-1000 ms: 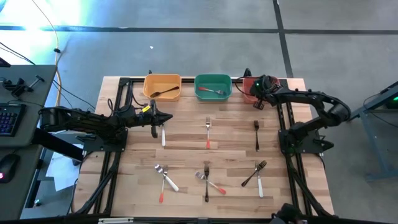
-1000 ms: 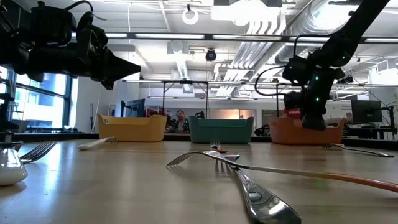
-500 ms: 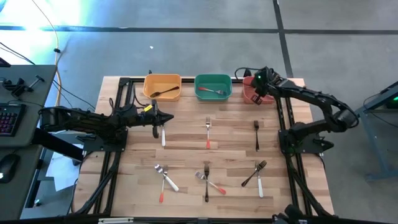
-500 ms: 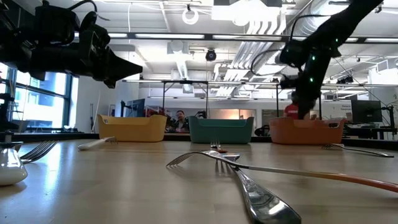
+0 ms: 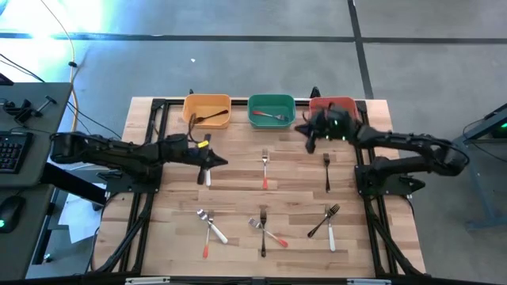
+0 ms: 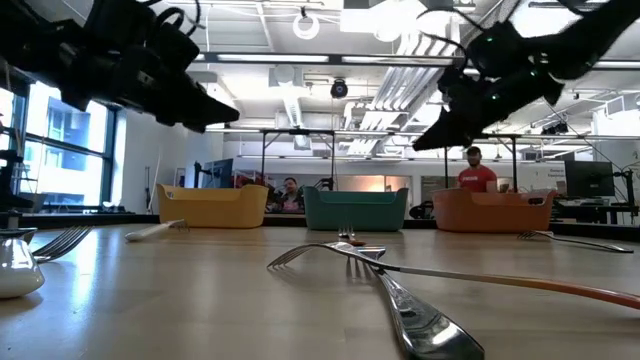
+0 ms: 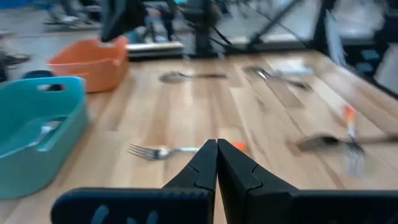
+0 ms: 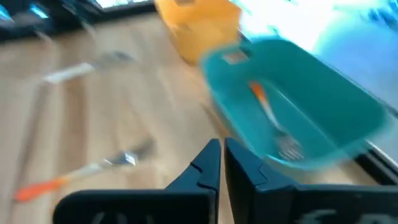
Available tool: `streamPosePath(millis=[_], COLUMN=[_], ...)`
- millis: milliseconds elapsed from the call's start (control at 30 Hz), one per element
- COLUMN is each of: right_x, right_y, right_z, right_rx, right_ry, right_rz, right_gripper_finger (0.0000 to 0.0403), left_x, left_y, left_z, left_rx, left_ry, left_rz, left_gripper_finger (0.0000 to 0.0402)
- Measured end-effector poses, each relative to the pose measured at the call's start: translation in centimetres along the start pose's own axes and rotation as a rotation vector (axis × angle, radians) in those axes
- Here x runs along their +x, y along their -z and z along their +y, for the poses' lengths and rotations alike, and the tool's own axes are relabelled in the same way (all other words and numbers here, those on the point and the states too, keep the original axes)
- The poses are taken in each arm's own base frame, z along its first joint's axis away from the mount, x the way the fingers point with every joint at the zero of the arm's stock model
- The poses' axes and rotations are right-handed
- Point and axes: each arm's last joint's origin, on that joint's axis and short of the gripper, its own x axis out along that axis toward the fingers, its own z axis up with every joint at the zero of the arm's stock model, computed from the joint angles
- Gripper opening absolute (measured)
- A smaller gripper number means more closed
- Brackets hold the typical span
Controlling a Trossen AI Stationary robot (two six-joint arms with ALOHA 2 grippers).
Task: Sort silverware by color (type)
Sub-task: Put the bottom left white fork into the orange bin
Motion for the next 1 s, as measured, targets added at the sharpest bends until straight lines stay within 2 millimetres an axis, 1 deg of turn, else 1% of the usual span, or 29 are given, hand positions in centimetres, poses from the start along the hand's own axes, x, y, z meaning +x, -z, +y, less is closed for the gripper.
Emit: streamPosePath(millis=[100,167,267,333,533,633,767,867,1000], right_x=[0.0,-0.3,-0.6,-0.7,-0.6,-0.5,-0.5,-0.4,-0.4], right_y=[1.3,2.0,2.7,2.7,1.1,-0.1,-1.1,-1.2,-1.2], right_z=[1.9,3.0,4.4,5.1,6.6,6.9,7.1,7.1,7.1], right_rx=[0.011,0.017,-0.007,-0.016,-0.070,-0.100,-0.109,-0.117,-0.151], right_ry=[-0.075,-0.126,-0.191,-0.226,-0.290,-0.299,-0.303,-0.301,-0.294], right_rz=[-0.147,-0.208,-0.257,-0.261,-0.314,-0.352,-0.373,-0.367,-0.368], right_gripper_finger=[0.0003,0.0005,0.0005,0.0005,0.0005,0.0005,0.0005,0.0005,0.0005], left_x=[0.4,0.7,1.0,1.2,1.4,1.2,0.8,0.4,-0.1], left_y=[-0.5,-0.9,-1.5,-2.0,-3.8,-4.8,-6.1,-6.7,-6.9], left_z=[-0.8,-1.3,-2.0,-2.5,-4.3,-5.4,-6.9,-8.1,-9.5], left_rx=[0.025,0.026,0.029,0.030,0.032,0.031,-0.020,-0.070,-0.128], left_ry=[0.054,0.086,0.131,0.159,0.191,0.203,0.217,0.243,0.277], left_rz=[0.041,0.072,0.123,0.155,0.280,0.344,0.422,0.471,0.516], left_gripper_finger=[0.0003,0.0003,0.0003,0.0003,0.0013,0.0024,0.0042,0.0058,0.0083])
